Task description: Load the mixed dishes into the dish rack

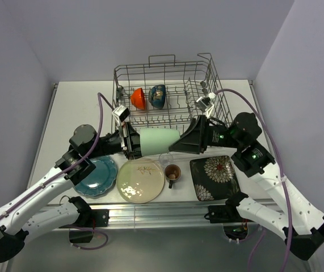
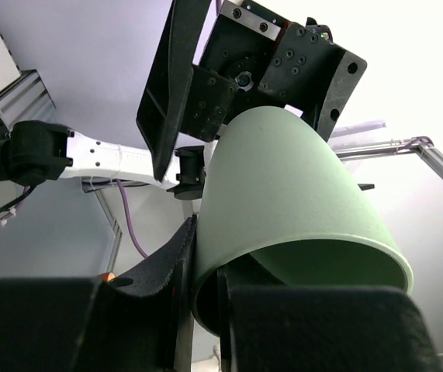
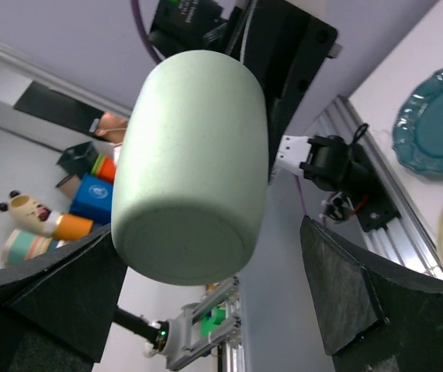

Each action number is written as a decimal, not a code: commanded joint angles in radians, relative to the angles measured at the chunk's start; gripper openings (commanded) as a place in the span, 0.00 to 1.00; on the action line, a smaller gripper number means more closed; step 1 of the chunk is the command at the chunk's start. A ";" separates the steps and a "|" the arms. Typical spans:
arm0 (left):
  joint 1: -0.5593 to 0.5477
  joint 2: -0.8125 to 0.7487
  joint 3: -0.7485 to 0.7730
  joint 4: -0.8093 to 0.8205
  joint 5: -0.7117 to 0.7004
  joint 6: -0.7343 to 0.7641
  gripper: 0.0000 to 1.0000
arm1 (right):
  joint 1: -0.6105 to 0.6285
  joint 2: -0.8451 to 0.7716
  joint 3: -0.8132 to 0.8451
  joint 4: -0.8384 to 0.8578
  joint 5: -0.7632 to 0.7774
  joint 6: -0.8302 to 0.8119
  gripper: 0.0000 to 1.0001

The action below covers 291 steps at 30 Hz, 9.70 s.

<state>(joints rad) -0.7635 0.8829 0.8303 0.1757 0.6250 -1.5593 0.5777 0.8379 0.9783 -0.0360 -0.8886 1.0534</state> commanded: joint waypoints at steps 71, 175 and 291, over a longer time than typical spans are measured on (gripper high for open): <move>0.540 0.324 0.383 -1.088 -0.128 0.551 0.92 | -0.237 1.405 1.516 -0.865 1.051 -0.776 0.00; -0.287 0.869 0.288 -0.762 -0.619 0.476 0.03 | -0.095 -0.137 0.606 -1.127 1.103 -0.630 1.00; 0.355 0.254 0.558 -1.040 -0.507 0.551 0.97 | -0.073 0.565 0.831 -0.768 0.667 -0.602 0.00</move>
<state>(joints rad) -0.4099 1.0729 1.3468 -0.5194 0.2276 -1.1709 0.5159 1.2819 1.6264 -0.6144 -0.4335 0.5751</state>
